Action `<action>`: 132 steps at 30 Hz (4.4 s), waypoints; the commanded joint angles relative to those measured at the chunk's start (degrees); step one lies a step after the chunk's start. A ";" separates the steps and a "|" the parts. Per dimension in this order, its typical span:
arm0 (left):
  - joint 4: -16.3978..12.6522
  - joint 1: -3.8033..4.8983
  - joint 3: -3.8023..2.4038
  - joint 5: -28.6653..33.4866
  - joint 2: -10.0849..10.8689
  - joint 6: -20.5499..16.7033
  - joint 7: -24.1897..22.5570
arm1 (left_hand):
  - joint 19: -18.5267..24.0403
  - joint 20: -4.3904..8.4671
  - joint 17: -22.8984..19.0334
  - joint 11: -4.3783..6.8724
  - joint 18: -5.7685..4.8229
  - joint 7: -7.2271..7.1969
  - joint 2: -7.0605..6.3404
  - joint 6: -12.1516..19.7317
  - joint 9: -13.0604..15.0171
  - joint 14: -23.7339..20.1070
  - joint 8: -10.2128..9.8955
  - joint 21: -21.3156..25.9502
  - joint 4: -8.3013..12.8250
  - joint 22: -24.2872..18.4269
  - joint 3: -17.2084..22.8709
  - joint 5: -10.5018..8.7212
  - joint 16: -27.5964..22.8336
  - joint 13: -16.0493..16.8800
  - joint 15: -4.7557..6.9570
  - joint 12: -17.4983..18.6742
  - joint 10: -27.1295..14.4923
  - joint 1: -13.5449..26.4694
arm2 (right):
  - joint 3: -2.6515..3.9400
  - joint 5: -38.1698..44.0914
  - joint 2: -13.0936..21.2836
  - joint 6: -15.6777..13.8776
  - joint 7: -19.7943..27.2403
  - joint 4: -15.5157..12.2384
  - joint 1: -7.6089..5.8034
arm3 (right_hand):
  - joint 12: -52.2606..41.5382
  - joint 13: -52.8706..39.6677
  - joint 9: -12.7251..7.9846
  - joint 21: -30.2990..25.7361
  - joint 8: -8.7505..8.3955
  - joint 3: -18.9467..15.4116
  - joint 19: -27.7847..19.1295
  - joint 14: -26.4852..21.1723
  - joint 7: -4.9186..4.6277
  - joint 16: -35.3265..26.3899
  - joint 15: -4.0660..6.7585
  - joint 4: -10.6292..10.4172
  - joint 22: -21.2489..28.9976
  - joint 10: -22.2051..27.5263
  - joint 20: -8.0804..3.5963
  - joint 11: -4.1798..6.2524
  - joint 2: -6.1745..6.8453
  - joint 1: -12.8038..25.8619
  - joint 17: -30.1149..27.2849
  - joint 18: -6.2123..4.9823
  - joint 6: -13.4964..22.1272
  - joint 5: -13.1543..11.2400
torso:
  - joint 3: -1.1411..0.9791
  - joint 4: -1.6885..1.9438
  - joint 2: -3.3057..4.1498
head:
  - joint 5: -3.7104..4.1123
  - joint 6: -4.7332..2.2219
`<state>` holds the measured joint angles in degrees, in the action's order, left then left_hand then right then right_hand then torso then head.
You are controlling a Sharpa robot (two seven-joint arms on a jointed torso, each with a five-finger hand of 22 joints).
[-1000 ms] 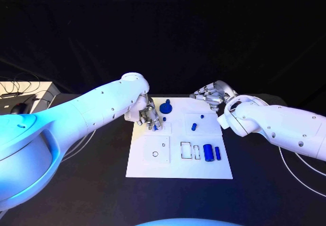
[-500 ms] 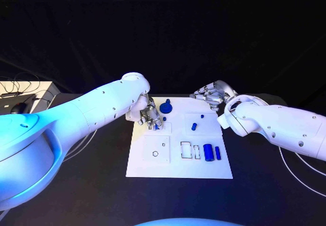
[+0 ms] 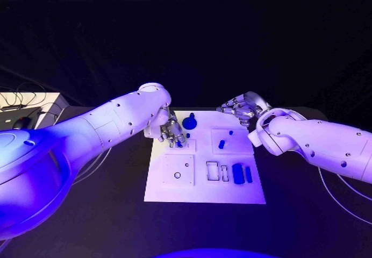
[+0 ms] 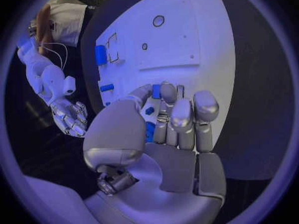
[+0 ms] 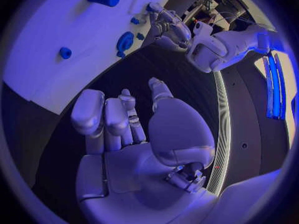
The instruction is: Assemble the parts on the task board
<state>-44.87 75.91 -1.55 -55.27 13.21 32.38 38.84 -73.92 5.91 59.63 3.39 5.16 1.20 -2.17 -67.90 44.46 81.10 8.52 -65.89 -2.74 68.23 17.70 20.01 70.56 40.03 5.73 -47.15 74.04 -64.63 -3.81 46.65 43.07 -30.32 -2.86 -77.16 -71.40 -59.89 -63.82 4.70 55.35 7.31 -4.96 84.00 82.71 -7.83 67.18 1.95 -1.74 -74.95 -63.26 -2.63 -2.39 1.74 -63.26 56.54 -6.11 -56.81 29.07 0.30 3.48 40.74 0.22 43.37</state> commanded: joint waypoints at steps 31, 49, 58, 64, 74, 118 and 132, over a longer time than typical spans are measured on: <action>-0.58 -0.06 0.00 -0.88 0.17 -5.39 -0.32 | -0.23 0.06 -0.55 0.29 -0.18 -0.49 1.72 0.15 -0.14 0.08 0.17 0.49 7.24 -0.25 6.46 -0.45 -0.08 0.00 0.20 -0.19 -0.21 -1.92 | 0.02 0.54 0.00 0.91 0.44 0.05 -0.01 | 0.33 0.12 0.06 -0.24 -0.20 -0.34 2.80 -0.18 -0.37 -0.22 0.22 0.06 -7.19 0.33 -0.30 0.05 -0.06 0.29 -0.02 -0.38 0.01 0.36 | 0.04 0.07 -0.01 | 0.00 0.17; -1.30 -0.42 0.19 -3.85 0.02 -7.60 -1.12 | -0.18 -0.01 -0.71 0.23 -0.11 -0.38 1.79 0.31 -0.23 0.05 0.19 0.67 7.39 -0.30 6.59 -0.57 -0.19 -0.17 0.16 -0.17 -0.24 -2.33 | 0.02 0.65 0.08 1.16 0.40 -0.05 -0.01 | 0.33 0.12 0.06 -0.24 -0.20 -0.34 2.80 -0.18 -0.37 -0.22 0.22 0.06 -7.19 0.33 -0.30 0.05 -0.06 0.29 -0.02 -0.38 0.01 0.36 | -0.01 0.03 0.00 | 0.06 0.22; -2.17 -0.49 0.22 -3.12 0.58 -7.53 -1.34 | -0.19 -0.09 -0.72 0.21 -0.09 -0.33 1.70 0.25 -0.50 0.07 0.11 0.70 7.64 -0.25 6.58 -0.60 -0.20 -0.27 0.11 -0.21 -0.21 -2.75 | 0.02 0.67 0.07 1.30 0.42 -0.08 0.00 | 0.33 0.12 0.06 -0.24 -0.20 -0.34 2.80 -0.18 -0.37 -0.22 0.22 0.06 -7.19 0.33 -0.30 0.05 -0.06 0.29 -0.02 -0.38 0.01 0.36 | 0.00 -0.04 -0.02 | 0.02 0.23; -4.10 -0.52 0.19 -2.20 1.86 -7.44 -1.31 | -0.26 -0.12 -0.73 0.18 -0.12 -0.30 1.47 0.12 -0.66 0.10 0.18 0.66 7.99 -0.13 7.41 -0.49 -0.19 -0.54 0.09 -0.13 -0.07 -2.72 | 0.01 0.67 0.13 1.41 0.42 -0.12 0.02 | 0.33 0.12 0.06 -0.24 -0.20 -0.34 2.80 -0.18 -0.37 -0.22 0.22 0.06 -7.19 0.33 -0.30 0.05 -0.06 0.29 -0.02 -0.38 0.01 0.36 | 0.00 -0.02 -0.03 | 0.04 0.15; -9.34 -0.52 0.11 -1.12 4.92 -7.83 -1.00 | -0.31 -0.13 -0.76 0.25 -0.15 -0.34 1.19 0.00 -0.70 0.10 0.31 0.65 8.28 0.00 8.16 -0.44 -0.22 -0.71 0.09 -0.11 0.07 -2.59 | 0.01 0.67 0.28 1.48 0.45 -0.11 0.09 | 0.33 0.12 0.06 -0.24 -0.20 -0.34 2.80 -0.18 -0.37 -0.22 0.22 0.06 -7.19 0.33 -0.30 0.05 -0.06 0.29 -0.02 -0.38 0.01 0.36 | 0.03 0.13 -0.17 | 0.08 0.20; -14.41 -2.13 0.34 -2.74 7.58 -11.89 -1.96 | -0.67 -0.04 -0.93 0.34 -0.25 -0.44 0.97 -0.14 -0.49 0.16 0.65 0.25 8.12 0.50 9.57 -0.45 -0.06 -0.69 0.17 -0.01 0.41 -2.18 | 0.01 0.60 0.52 1.68 0.44 0.01 0.34 | 0.23 0.08 0.07 -0.38 -0.16 -0.36 2.86 -0.16 -0.36 -0.35 0.23 0.20 -7.19 0.32 -0.32 0.06 -0.22 0.36 0.03 -0.36 -0.02 0.35 | 0.07 0.20 -0.27 | -0.38 0.83; -14.42 -2.15 0.36 -3.97 7.96 -11.58 -1.94 | -0.66 -0.05 -0.94 0.33 -0.26 -0.43 0.98 -0.14 -0.48 0.15 0.68 0.26 8.15 0.53 9.63 -0.45 -0.03 -0.69 0.15 0.01 0.42 -2.21 | 0.01 0.62 0.49 1.62 0.45 -0.02 0.34 | 0.23 0.08 0.07 -0.38 -0.16 -0.36 2.86 -0.16 -0.36 -0.35 0.23 0.20 -7.19 0.32 -0.32 0.06 -0.22 0.36 0.03 -0.36 -0.02 0.35 | 0.08 0.26 -0.23 | -0.46 1.04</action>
<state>-59.36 73.94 -1.32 -58.08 21.11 19.44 37.00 -74.31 5.91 58.73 3.36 5.16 0.82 -2.58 -67.86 43.94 81.09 9.02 -65.39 -3.31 68.71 18.28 19.37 70.55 39.37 5.72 -47.14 74.07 -65.13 -3.82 46.81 43.57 -29.30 -2.86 -77.13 -71.09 -59.89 -63.74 4.70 55.35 7.31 -5.12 84.00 82.71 -7.72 67.18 1.95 -1.58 -74.95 -63.26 -2.63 -2.39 1.74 -63.26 56.56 -6.11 -56.92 29.07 0.36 3.69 40.51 -0.29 44.35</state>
